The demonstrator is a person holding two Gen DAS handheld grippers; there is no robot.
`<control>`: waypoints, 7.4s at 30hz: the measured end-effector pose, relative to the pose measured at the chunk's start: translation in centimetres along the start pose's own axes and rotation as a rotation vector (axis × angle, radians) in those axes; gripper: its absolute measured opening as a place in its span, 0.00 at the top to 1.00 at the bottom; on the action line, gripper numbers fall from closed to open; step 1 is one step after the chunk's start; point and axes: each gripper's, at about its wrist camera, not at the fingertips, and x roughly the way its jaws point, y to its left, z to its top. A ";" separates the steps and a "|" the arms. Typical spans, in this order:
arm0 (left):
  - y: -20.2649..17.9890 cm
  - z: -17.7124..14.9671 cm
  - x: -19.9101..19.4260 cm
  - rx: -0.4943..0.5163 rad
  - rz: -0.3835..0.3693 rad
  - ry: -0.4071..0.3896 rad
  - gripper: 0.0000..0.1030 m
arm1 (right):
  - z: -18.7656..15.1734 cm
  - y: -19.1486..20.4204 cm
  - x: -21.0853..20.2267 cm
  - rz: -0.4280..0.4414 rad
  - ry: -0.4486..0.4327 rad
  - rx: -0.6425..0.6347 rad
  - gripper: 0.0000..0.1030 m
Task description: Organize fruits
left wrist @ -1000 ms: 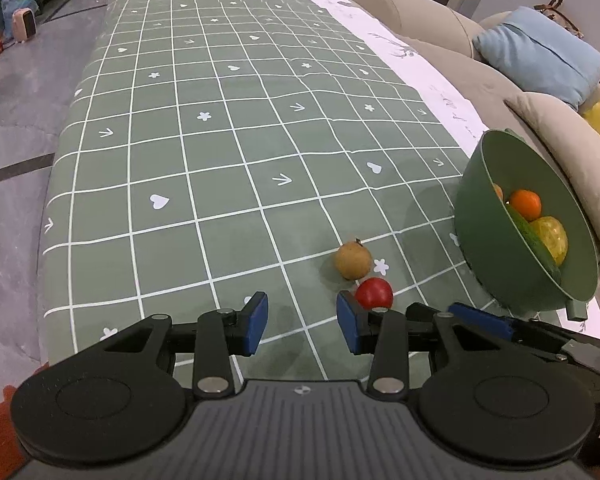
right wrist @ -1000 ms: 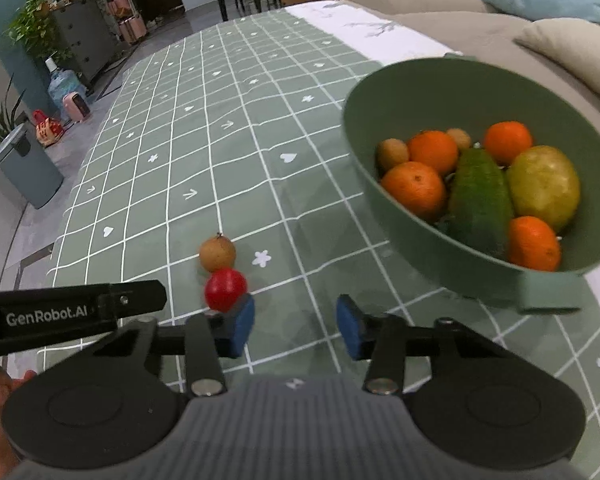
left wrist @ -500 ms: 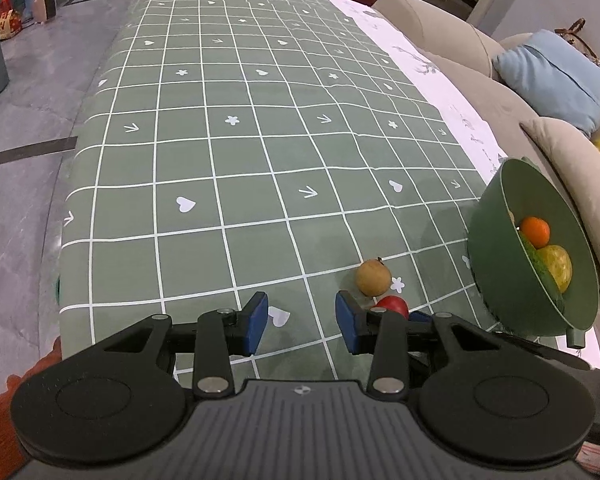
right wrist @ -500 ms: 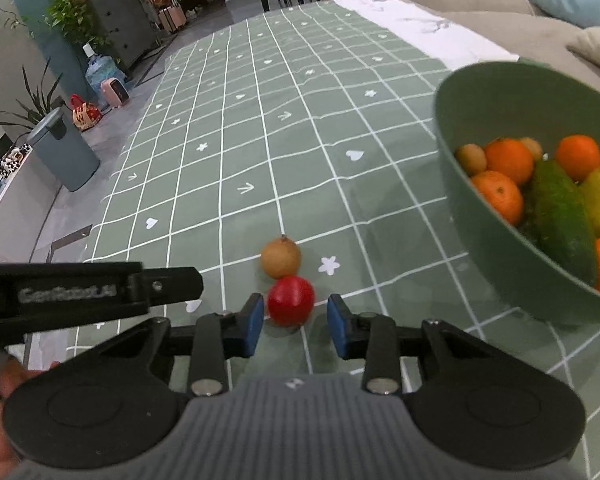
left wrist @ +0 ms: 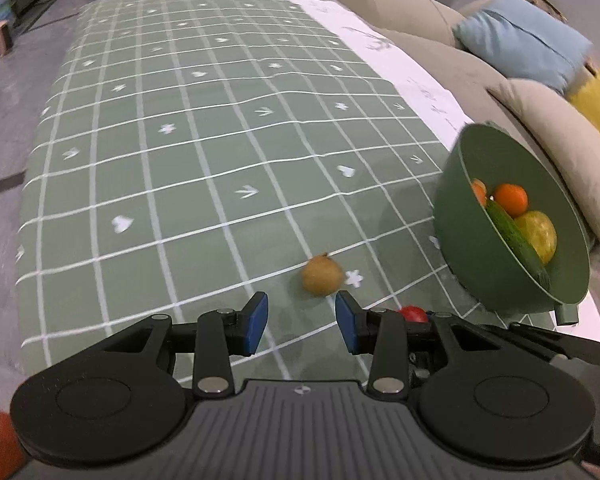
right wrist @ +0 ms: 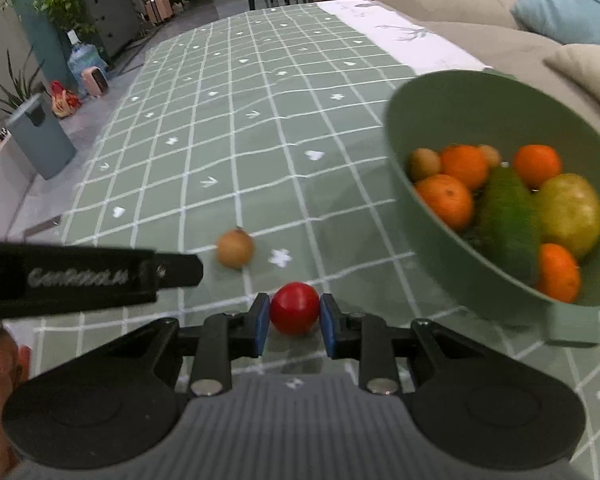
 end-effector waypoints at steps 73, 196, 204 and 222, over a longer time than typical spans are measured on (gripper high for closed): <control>-14.4 5.1 -1.9 0.233 -0.160 0.022 0.74 | 3.3 -14.5 -10.9 0.007 -0.131 0.020 0.78; -11.6 -6.4 -10.5 0.314 0.199 -0.251 0.17 | -7.6 -7.5 -18.4 -0.208 -0.387 0.050 0.06; -11.6 -6.4 -10.8 0.307 0.203 -0.257 0.17 | -7.7 -7.2 -18.5 -0.205 -0.396 0.038 0.06; -11.6 -6.6 -10.9 0.297 0.203 -0.251 0.17 | -8.0 -7.1 -18.6 -0.201 -0.401 0.035 0.06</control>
